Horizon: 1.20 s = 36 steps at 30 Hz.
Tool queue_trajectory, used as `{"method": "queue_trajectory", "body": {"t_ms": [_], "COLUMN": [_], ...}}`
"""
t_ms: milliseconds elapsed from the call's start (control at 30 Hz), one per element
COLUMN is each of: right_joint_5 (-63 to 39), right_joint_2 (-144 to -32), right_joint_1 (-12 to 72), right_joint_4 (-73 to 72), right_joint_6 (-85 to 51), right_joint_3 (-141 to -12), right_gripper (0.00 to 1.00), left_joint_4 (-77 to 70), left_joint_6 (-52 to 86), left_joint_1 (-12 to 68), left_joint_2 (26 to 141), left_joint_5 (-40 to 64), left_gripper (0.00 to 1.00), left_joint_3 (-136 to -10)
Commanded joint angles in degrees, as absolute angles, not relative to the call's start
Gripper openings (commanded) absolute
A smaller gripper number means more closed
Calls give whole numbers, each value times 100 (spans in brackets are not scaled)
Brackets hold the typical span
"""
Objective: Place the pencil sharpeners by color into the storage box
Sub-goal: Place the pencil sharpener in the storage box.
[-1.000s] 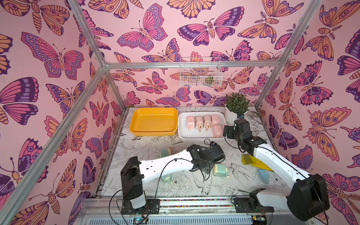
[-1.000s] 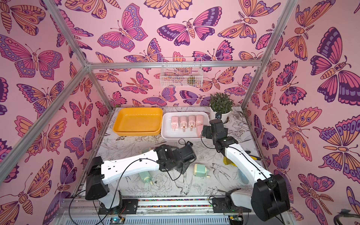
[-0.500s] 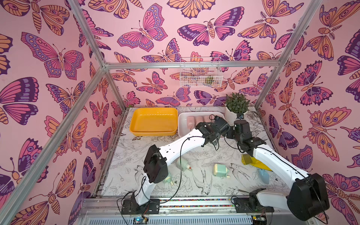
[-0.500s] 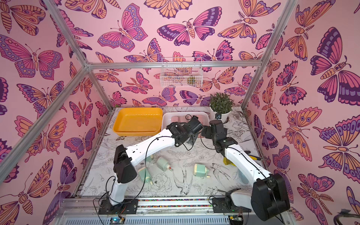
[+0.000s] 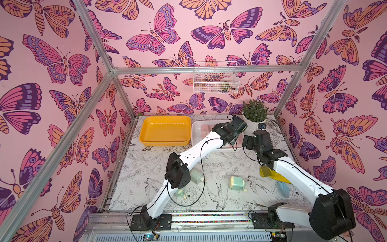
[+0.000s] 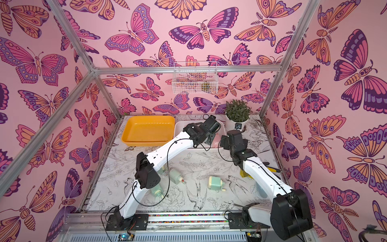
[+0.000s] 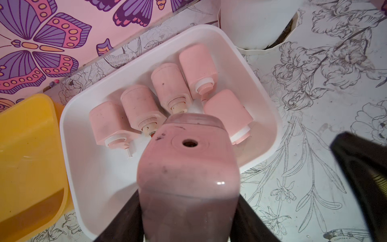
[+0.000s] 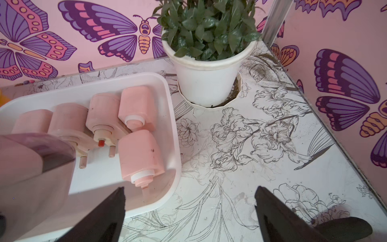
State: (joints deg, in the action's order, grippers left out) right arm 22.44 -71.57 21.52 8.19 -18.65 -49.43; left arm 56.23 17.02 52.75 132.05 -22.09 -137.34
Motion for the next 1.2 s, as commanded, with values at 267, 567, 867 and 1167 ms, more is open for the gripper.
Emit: {"method": "queue_trajectory", "body": {"t_ms": [267, 567, 867, 1167], "right_joint_5": [2346, 2095, 1961, 1804], "right_joint_2": [-7438, -7951, -8208, -8511], "right_joint_1": [2059, 2061, 2060, 2060], "right_joint_4": [578, 716, 749, 818], "right_joint_6": [-1969, -2042, -2067, -2100], "right_joint_3": [-5125, -5450, -5584, -5756], "right_gripper": [99, 99, 100, 100], "left_joint_4": [6223, 6536, 6688, 6688], "left_joint_6": [2404, 2490, 2557, 2603], "left_joint_1": [5192, 5109, 5030, 4958], "left_joint_2": [13345, 14186, 14589, 14894], "left_joint_5": [-2279, -2287, -2139, -1928], "left_gripper": [0, 0, 0, 0], "left_joint_3": [-14013, -14853, -14865, -14930]}}
